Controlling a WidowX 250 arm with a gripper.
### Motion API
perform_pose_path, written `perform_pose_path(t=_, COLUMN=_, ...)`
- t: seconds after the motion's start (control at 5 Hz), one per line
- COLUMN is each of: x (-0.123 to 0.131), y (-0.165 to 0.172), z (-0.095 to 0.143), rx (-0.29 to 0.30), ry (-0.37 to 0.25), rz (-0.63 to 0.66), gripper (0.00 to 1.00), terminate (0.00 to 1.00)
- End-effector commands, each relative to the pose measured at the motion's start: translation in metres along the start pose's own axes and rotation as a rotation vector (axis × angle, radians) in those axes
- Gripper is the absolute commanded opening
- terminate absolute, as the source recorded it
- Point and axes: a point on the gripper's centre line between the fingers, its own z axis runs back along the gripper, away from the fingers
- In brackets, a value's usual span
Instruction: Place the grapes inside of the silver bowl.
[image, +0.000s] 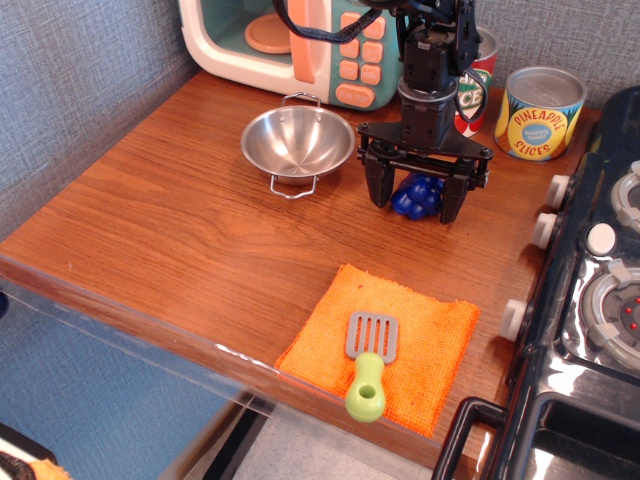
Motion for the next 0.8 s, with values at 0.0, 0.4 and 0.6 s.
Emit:
perform_pose_path(t=0.0, x=0.006, y=0.002, z=0.019, rx=0.005, ry=-0.045, rz=0.014, gripper=0.00, terminate=0.00)
perform_pose_path(t=0.4, x=0.006, y=0.004, z=0.045, rx=-0.044, ry=-0.089, rz=0.007, gripper=0.00, terminate=0.00)
perform_pose_path(t=0.6, x=0.004, y=0.011, z=0.078, rx=-0.068, ry=-0.158, rz=0.009, gripper=0.00, terminate=0.00)
